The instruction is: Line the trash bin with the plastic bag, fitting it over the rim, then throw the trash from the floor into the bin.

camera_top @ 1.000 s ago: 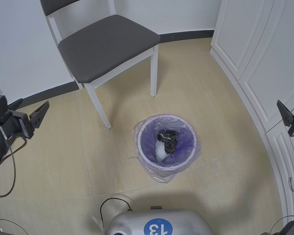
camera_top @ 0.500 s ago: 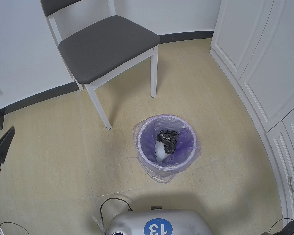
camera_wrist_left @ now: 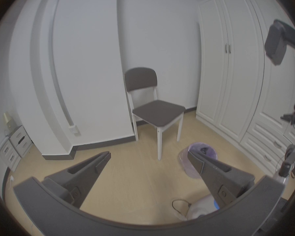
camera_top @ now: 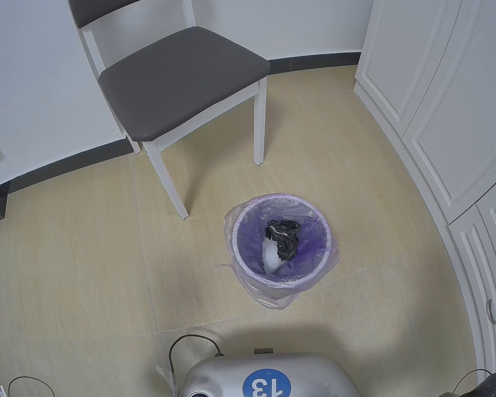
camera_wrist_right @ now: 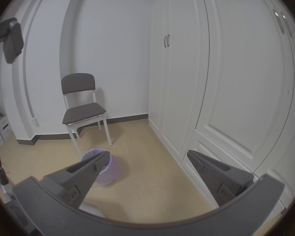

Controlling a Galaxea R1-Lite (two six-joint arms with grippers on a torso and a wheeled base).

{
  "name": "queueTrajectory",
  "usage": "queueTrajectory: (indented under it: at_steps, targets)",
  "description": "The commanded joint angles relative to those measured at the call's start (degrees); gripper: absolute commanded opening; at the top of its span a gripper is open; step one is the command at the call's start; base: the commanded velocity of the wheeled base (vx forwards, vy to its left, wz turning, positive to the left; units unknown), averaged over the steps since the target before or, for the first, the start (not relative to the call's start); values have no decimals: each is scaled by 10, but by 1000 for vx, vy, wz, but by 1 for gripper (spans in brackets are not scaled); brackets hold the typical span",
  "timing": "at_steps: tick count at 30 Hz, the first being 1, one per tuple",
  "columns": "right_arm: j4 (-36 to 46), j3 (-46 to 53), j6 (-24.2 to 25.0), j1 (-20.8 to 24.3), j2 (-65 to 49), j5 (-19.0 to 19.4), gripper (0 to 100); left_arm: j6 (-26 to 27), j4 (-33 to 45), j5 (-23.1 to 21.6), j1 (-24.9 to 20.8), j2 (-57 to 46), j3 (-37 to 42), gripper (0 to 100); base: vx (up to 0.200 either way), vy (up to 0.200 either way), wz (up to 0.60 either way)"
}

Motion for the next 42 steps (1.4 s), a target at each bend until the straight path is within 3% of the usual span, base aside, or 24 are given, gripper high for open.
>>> queueTrajectory:
  at_steps: [1,5,8,13,18,23,28,42]
  targets:
    - [-7,39,2,-8,-33,9,100,-1,14,18,8,-36,-12,100,0,0,0]
    - [-79,90,2,-8,-33,9,100,3,31,5,65,-40,-5,100,0,0,0]
    - [-118,119,2,-8,-33,10,100,2,31,-31,91,-50,6,100,0,0,0]
    - [-145,149,-2,-8,-33,25,100,-7,10,-50,79,-69,54,100,0,0,0]
    - [-144,166,-4,-8,-33,87,100,-6,-124,-105,70,-91,194,100,0,0,0]
    - [-140,196,-2,-8,-33,89,100,-20,-290,-108,70,-91,357,100,0,0,0]
    - [-129,196,-5,-8,-33,83,100,-38,-211,-103,70,-91,353,100,0,0,0]
    - [-108,196,-3,-8,-33,77,100,-44,-228,-87,70,-91,358,100,0,0,0]
